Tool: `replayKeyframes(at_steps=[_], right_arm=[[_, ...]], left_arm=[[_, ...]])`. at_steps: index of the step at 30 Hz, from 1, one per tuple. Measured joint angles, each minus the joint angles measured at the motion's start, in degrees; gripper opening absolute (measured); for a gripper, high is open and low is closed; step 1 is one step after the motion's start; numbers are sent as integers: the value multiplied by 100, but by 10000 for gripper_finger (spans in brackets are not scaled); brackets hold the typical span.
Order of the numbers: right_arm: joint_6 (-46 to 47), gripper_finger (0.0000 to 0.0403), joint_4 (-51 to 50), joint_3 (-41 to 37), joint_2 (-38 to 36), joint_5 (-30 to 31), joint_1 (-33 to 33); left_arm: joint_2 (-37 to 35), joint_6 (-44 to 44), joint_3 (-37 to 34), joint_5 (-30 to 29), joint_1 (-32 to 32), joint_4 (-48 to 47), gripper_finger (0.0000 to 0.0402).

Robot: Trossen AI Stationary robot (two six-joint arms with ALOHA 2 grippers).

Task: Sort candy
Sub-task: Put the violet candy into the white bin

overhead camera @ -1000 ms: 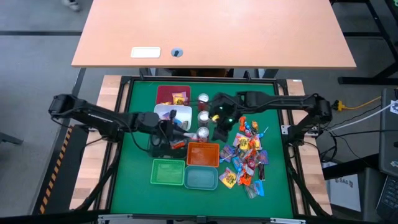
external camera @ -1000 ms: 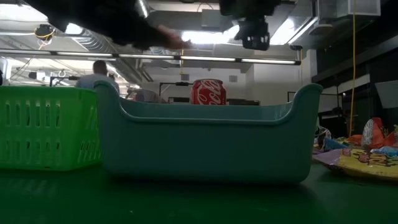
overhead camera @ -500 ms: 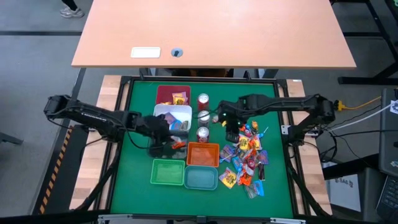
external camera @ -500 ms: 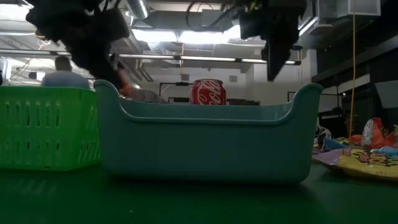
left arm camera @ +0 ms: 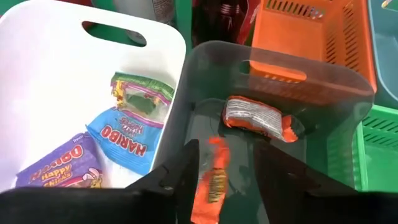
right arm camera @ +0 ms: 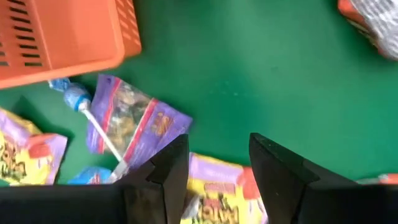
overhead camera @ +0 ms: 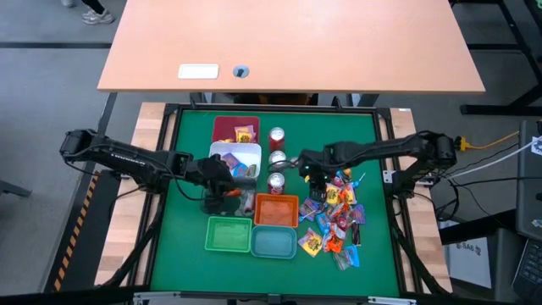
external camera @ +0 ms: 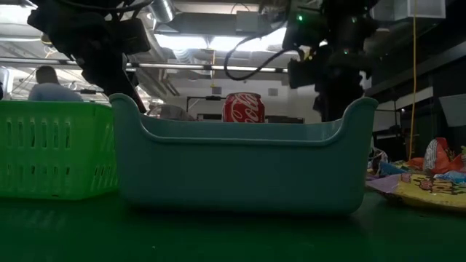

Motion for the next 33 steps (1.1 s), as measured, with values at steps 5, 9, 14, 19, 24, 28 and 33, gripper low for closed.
replayKeyframes(at_steps=[5,9,14,19,24,28,33], right_arm=[[-3,168,780,-449,0,-260,2],[-2,168,1292,-745,-1,-304,8],[-66,168,1527,-1001,0,-319,77],[-285,168,1956,-1274,0,-344,483],[-278,168,2582,-1632,-2,427,956],[-172,168,2705,-1793,-10,727,1079],[-18,145,2714,-1815,-13,754,1093]], left_arm=[[0,0,0,0,0,33,143],[0,2,0,-2,0,50,143],[0,1,0,0,0,51,143],[2,2,0,0,0,52,143],[2,4,0,-1,0,69,144],[2,4,0,0,0,170,144],[2,4,0,-2,0,186,144]])
